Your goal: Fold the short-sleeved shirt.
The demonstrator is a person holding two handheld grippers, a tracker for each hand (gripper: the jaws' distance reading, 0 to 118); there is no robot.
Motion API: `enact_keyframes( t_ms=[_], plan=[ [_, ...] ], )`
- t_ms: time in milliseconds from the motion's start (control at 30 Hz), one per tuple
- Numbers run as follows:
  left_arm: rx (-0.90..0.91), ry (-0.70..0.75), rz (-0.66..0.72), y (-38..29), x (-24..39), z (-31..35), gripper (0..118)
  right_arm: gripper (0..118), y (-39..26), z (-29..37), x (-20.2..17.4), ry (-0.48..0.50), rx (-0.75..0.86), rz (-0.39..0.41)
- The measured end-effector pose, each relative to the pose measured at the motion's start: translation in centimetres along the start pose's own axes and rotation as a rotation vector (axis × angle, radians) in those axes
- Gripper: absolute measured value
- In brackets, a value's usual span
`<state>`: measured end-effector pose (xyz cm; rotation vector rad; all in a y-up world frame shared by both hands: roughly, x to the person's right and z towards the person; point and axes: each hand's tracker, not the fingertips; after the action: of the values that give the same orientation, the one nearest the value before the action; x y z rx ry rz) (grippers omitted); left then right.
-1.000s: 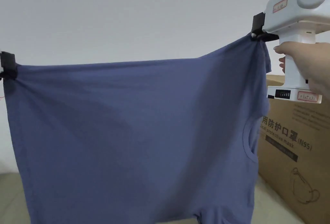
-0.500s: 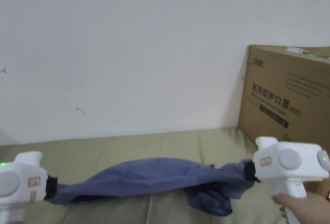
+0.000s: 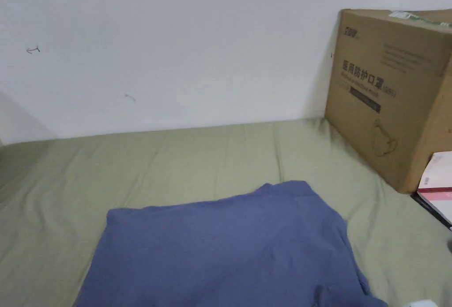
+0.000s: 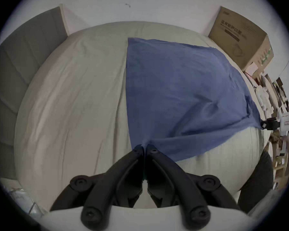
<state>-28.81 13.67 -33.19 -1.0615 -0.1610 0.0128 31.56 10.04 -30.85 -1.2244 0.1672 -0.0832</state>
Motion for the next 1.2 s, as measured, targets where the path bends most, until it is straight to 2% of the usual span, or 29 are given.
enact_keyframes(
  t_ms=[67,100,167,200,233,533,600,633,667,700,733,767,833,900,967,1033,1100,1200],
  plan=[
    [-0.008,-0.007,0.011,-3.6,0.9,2.2,2,2,-1.9,0.7,0.1,0.011,-0.025,0.021],
    [-0.011,-0.012,0.017,-1.3,-1.8,1.4,2,2,-2.7,0.8,0.1,0.015,-0.037,0.022],
    [-0.027,-0.021,0.02,-3.7,-0.8,2.8,2,2,-4.2,1.0,-0.1,0.02,-0.066,0.016],
    [-0.014,-0.078,0.037,-4.8,0.0,3.5,2,2,-4.7,1.1,-0.2,0.02,-0.073,0.013],
    [-0.017,-0.08,0.03,-3.2,-3.4,1.7,2,2,-5.1,1.2,-0.4,0.02,-0.077,0.013],
    [-0.058,-0.105,-0.011,-2.5,-3.6,2.2,2,2,-5.1,1.7,-1.2,-0.003,-0.091,-0.012],
    [-0.066,-0.067,-0.051,-2.5,-3.6,2.4,4,5,-5.1,1.7,-1.4,-0.009,-0.091,-0.011],
    [-0.067,-0.067,-0.054,-2.4,-3.9,2.0,6,12,-5.1,1.6,-1.5,-0.014,-0.089,-0.012],
    [-0.072,-0.072,-0.049,-2.4,-3.9,2.1,22,35,-5.1,1.7,-1.5,-0.016,-0.092,-0.015],
    [-0.085,-0.07,-0.041,-2.4,-3.9,2.0,46,60,-5.2,1.7,-1.5,-0.019,-0.097,-0.023],
    [-0.115,-0.056,-0.033,-2.5,-4.1,1.8,77,84,-5.2,1.5,-1.5,-0.024,-0.107,-0.033],
    [-0.141,-0.052,-0.024,-2.6,-4.2,1.6,106,98,-5.4,1.3,-1.4,-0.027,-0.119,-0.039],
    [-0.21,-0.072,0.009,-2.9,-5.4,1.2,103,99,-5.6,1.3,-1.3,-0.039,-0.128,-0.047],
    [-0.191,-0.112,0.045,-3.5,-5.8,1.3,103,98,-5.7,1.6,-1.1,-0.052,-0.122,-0.068],
    [-0.187,-0.148,0.1,-3.6,-6.6,2.0,104,99,-5.5,2.2,-0.9,-0.017,-0.102,-0.136],
    [-0.157,-0.204,0.158,-3.3,-6.4,2.9,104,99,-5.0,3.5,-1.4,-0.02,-0.041,-0.149],
    [-0.07,-0.213,0.19,-2.5,-6.2,5.0,103,99,-4.3,5.4,-2.6,-0.028,0.066,-0.112],
    [0.204,-0.204,0.208,-1.4,-4.5,9.1,103,98,-3.7,9.2,-5.7,-0.055,0.36,0.002]
  ],
)
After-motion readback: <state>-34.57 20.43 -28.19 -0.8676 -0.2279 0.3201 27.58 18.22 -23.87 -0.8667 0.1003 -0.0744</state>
